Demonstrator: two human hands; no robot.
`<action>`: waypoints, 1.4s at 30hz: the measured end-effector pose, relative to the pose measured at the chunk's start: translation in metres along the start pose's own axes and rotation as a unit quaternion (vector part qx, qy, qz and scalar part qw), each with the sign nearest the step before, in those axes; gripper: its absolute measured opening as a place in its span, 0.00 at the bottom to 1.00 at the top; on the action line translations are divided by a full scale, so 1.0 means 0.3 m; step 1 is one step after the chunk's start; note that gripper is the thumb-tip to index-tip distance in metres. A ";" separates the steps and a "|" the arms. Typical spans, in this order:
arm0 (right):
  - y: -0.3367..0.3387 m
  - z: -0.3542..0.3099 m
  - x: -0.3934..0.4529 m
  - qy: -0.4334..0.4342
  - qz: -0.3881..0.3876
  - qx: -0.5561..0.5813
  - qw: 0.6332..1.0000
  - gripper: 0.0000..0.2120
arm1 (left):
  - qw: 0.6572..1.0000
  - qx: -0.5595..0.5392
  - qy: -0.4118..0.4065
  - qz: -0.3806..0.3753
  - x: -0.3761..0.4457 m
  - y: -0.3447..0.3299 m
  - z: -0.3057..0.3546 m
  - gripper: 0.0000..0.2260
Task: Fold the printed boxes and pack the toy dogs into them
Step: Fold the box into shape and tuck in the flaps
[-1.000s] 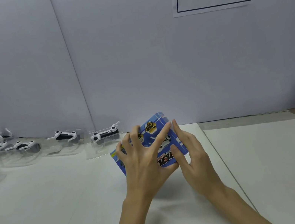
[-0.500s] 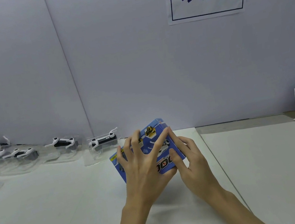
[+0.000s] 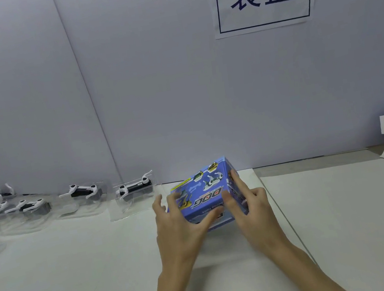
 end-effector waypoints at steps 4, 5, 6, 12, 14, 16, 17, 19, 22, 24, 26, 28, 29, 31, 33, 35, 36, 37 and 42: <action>0.011 0.002 0.000 0.074 -0.112 -0.187 0.973 0.49 | 0.994 -0.099 0.026 0.032 0.016 0.030 -0.042 0.40; 0.010 -0.001 0.001 0.096 -0.126 -0.228 0.961 0.50 | 0.991 -0.118 0.033 0.046 0.018 0.040 -0.050 0.40; 0.014 -0.009 0.004 0.114 -0.116 -0.255 0.953 0.49 | 0.988 -0.136 0.037 0.064 0.020 0.050 -0.059 0.39; 0.111 -0.067 0.000 0.162 0.091 -0.156 0.970 0.28 | 0.947 -0.308 0.007 0.090 0.013 0.077 -0.038 0.37; 0.131 -0.044 0.007 0.098 0.078 -0.046 0.991 0.30 | 0.935 -0.346 -0.001 0.071 0.009 0.069 -0.010 0.39; 0.132 -0.017 0.015 0.052 0.073 0.050 0.995 0.26 | 0.929 -0.370 -0.005 0.028 0.010 0.044 0.010 0.38; 0.127 -0.003 0.019 0.033 0.074 0.087 0.993 0.26 | 0.923 -0.385 -0.013 0.002 0.010 0.031 0.020 0.37; 0.111 0.023 0.024 -0.020 0.078 0.159 0.984 0.26 | 0.910 -0.411 -0.028 -0.042 0.009 0.009 0.037 0.39; 0.093 0.045 0.022 -0.080 0.078 0.207 0.972 0.23 | 0.901 -0.427 -0.004 -0.076 0.006 -0.021 0.026 0.36; 0.089 0.046 0.028 -0.078 0.058 0.197 0.976 0.19 | 0.898 -0.430 0.020 -0.089 0.009 -0.045 0.010 0.30; 0.084 0.047 0.032 -0.063 0.027 0.189 0.979 0.19 | 0.894 -0.439 0.033 -0.088 0.008 -0.059 -0.008 0.28; 0.079 0.051 0.030 -0.057 0.010 0.200 0.978 0.23 | 0.890 -0.447 0.032 -0.084 0.008 -0.064 -0.022 0.27; 0.075 0.055 0.027 -0.061 0.000 0.210 0.976 0.25 | 0.890 -0.448 0.029 -0.083 0.008 -0.065 -0.032 0.27; 0.050 0.067 0.024 -0.077 -0.028 0.219 0.972 0.26 | 0.889 -0.451 0.026 -0.081 0.014 -0.063 -0.057 0.26; 0.012 0.070 0.019 -0.093 -0.081 0.207 0.971 0.23 | 0.888 -0.452 0.032 -0.081 0.021 -0.057 -0.083 0.24; -0.006 0.082 0.023 -0.113 -0.115 0.185 0.969 0.20 | 0.885 -0.455 0.047 -0.088 0.035 -0.057 -0.118 0.23; 0.002 0.093 0.028 -0.125 -0.119 0.174 0.970 0.19 | 0.882 -0.458 0.053 -0.096 0.040 -0.059 -0.133 0.22; 0.022 0.104 0.035 -0.138 -0.120 0.159 0.970 0.20 | 0.880 -0.460 0.057 -0.109 0.045 -0.063 -0.146 0.22; 0.171 0.106 0.034 -0.189 -0.152 0.039 0.969 0.30 | 0.875 -0.450 0.050 -0.173 0.054 -0.111 -0.142 0.08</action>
Point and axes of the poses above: each hand's wrist, its own x-axis towards the middle knuckle, its own y-axis out of the back of the hand, z = x × y, the point moved 6 cm from there along x, towards the middle knuckle, and after that the axes turned 11 degrees about -z, right-handed, at the moved point
